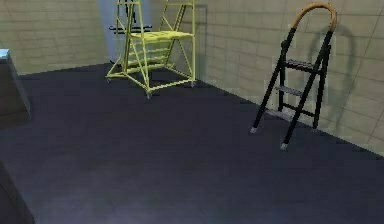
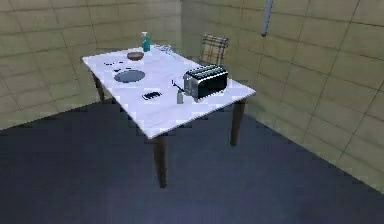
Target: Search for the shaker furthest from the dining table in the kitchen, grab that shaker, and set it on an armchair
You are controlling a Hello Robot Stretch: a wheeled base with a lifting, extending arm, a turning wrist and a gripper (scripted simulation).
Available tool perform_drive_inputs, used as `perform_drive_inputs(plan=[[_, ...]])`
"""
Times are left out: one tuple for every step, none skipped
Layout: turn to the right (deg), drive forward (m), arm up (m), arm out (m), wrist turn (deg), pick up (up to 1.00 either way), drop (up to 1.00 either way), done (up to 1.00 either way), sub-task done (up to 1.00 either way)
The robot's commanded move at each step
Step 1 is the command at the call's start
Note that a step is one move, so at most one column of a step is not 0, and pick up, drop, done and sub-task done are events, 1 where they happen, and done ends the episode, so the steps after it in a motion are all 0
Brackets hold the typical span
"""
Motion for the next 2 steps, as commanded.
perform_drive_inputs(plan=[[0.0,0.75,0.00,0.00,0.0,0.00,0.00,0.00,0.00],[-36.0,0.00,0.00,0.00,0.0,0.00,0.00,0.00,0.00]])
